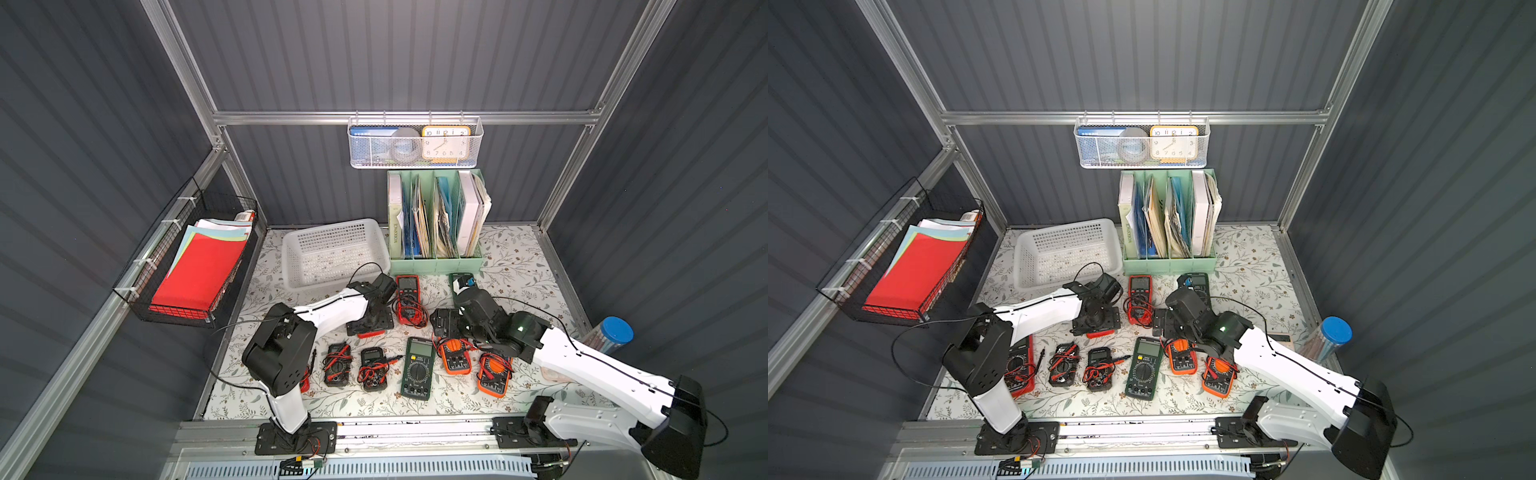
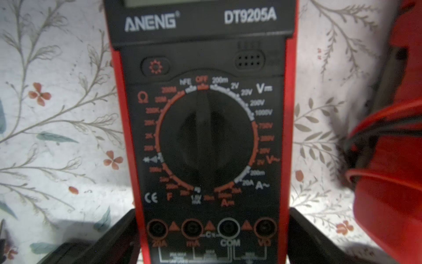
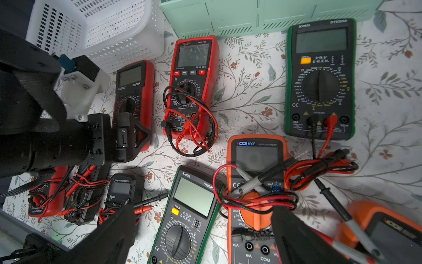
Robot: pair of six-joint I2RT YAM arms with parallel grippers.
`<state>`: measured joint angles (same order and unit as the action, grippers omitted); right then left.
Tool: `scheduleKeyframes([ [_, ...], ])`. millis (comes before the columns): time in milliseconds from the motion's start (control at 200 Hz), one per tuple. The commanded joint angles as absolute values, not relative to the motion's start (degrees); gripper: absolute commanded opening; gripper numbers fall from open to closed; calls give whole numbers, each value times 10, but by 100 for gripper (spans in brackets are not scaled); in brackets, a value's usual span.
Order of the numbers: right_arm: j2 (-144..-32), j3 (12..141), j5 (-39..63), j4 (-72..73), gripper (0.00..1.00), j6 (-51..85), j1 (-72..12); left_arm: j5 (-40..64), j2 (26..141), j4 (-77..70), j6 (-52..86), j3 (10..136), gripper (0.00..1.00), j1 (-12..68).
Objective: Put the multimeter into the basket
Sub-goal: Pick up the multimeter from the center of the board.
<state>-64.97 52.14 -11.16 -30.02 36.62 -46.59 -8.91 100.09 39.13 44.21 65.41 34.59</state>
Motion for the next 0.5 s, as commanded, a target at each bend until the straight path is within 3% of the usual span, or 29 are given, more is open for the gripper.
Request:
scheduleKeyframes([
  [0,-654,521,-113,-297,99,373,-464,-76,955,426,425,667,29,351],
  [235,-658,526,-114,-294,99,372,-464,-56,900,460,422,661,21,364],
  [420,-664,527,-114,-292,99,372,-464,-49,868,470,423,649,4,371],
  [495,-666,529,-114,-294,99,371,-464,-39,857,480,424,653,2,377],
])
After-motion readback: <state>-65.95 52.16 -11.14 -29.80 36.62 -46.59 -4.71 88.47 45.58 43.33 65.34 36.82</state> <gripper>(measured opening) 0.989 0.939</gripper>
